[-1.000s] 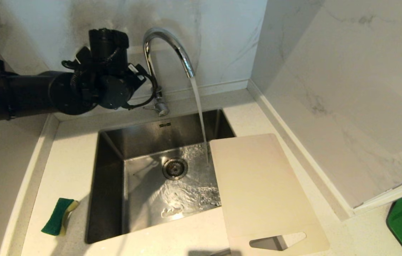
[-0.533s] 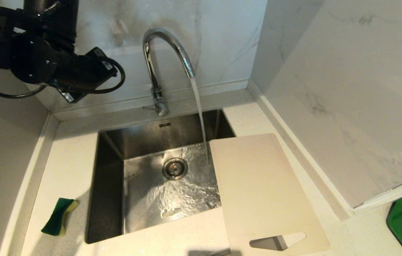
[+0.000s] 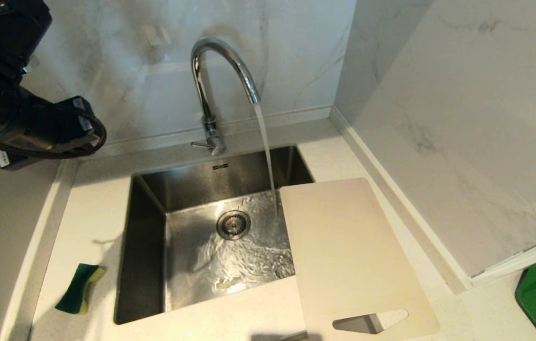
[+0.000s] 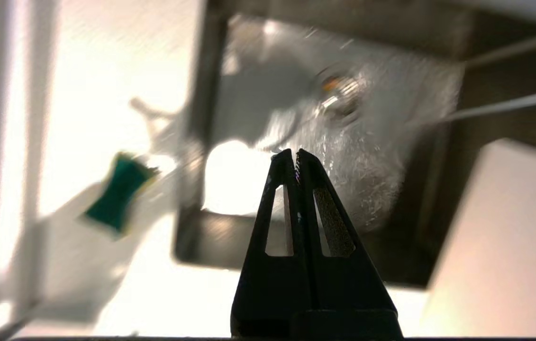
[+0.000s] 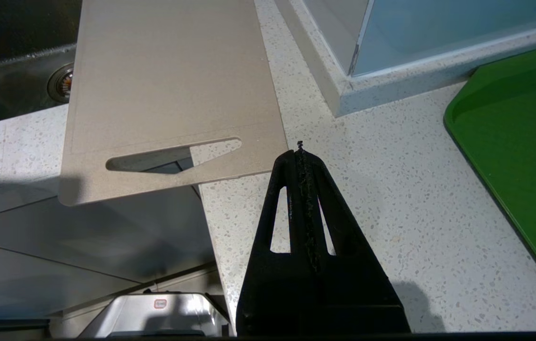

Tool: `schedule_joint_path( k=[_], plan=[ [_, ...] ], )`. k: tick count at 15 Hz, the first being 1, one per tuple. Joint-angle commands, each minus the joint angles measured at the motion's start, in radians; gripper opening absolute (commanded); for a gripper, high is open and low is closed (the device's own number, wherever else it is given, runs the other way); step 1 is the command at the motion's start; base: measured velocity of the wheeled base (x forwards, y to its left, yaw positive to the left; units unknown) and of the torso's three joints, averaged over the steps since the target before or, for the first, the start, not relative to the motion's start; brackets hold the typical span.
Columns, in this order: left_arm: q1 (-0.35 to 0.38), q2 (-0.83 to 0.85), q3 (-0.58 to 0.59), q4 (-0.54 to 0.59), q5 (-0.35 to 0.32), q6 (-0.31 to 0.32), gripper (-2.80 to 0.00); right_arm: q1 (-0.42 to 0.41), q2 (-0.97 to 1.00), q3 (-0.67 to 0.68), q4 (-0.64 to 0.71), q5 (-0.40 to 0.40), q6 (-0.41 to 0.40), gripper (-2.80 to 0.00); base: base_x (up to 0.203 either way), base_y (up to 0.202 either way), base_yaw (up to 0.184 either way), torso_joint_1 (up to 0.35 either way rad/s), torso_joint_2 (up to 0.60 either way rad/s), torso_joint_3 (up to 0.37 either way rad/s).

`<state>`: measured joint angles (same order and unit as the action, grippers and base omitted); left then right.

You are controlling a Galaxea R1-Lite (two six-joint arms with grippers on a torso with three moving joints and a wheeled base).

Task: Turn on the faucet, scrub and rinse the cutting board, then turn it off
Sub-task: Pick up the cleaning cloth

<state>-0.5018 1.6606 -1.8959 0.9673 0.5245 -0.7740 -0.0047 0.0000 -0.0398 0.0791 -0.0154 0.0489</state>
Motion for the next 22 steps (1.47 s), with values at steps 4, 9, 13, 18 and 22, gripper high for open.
schedule_joint_path(
  k=[4, 9, 13, 18, 22],
  plan=[
    [0.086, -0.106, 0.292, -0.019, -0.058, 0.084, -2.80, 0.000, 0.000, 0.000, 0.001, 0.000, 0.000, -2.80, 0.000, 0.000, 0.000, 0.000, 0.00, 0.000],
    [0.136, -0.192, 0.703, -0.328, -0.095, 0.227, -2.80, 0.000, 0.000, 0.000, 0.001, 0.000, 0.000, -2.80, 0.000, 0.000, 0.000, 0.000, 0.00, 0.000],
    [0.239, -0.195, 0.912, -0.520, -0.194, 0.315, -2.80, 0.000, 0.000, 0.000, 0.001, 0.000, 0.000, -2.80, 0.000, 0.000, 0.000, 0.000, 0.00, 0.000],
    [0.354, -0.129, 1.074, -0.706, -0.291, 0.418, -2.80, 0.000, 0.000, 0.000, 0.001, 0.000, 0.000, -2.80, 0.000, 0.000, 0.000, 0.000, 0.00, 0.000],
    [0.380, -0.050, 1.130, -0.811, -0.290, 0.444, -2.80, 0.000, 0.000, 0.000, 0.001, 0.000, 0.000, -2.80, 0.000, 0.000, 0.000, 0.000, 0.00, 0.000]
  ],
)
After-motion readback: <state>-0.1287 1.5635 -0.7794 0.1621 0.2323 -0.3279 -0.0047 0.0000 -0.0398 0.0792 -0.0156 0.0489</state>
